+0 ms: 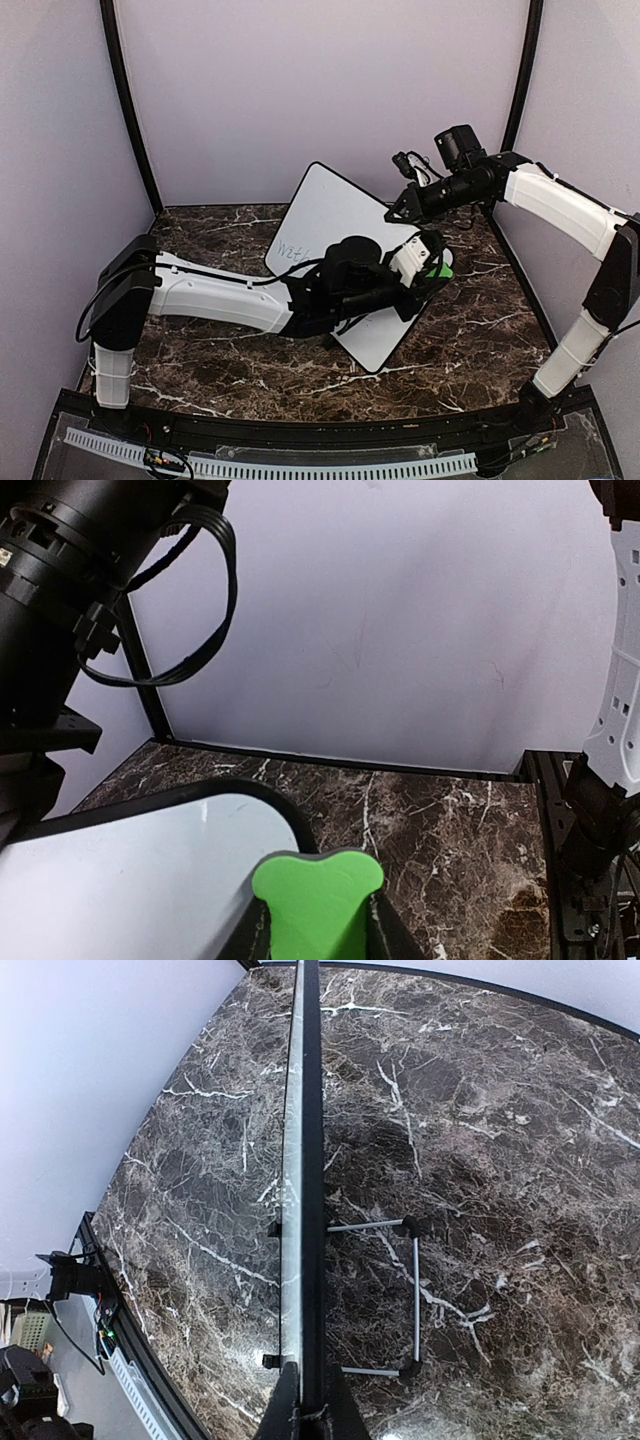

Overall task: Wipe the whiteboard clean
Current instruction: Erase the whiteboard from the whiteboard stand.

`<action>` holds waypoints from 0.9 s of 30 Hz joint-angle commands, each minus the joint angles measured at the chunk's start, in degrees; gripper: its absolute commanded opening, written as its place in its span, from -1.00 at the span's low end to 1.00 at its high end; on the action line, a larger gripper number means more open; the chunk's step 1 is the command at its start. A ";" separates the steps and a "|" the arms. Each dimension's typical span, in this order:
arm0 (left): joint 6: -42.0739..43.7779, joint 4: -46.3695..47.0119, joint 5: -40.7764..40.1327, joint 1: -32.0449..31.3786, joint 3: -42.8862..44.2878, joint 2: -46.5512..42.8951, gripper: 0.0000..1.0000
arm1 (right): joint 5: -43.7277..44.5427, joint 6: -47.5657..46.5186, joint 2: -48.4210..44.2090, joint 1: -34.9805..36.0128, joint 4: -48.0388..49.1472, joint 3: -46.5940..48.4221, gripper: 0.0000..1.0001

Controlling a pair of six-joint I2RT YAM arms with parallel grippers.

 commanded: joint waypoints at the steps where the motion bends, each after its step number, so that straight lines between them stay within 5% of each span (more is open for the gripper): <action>1: -2.67 -6.00 -2.79 2.06 -3.19 2.06 -1.00 | -1.78 -0.12 -0.41 3.65 -1.37 -0.35 -1.00; 27: -8.65 -0.38 -5.23 14.04 -15.32 -6.45 -1.00 | -1.77 -0.27 -0.16 3.61 -1.54 -0.18 -1.00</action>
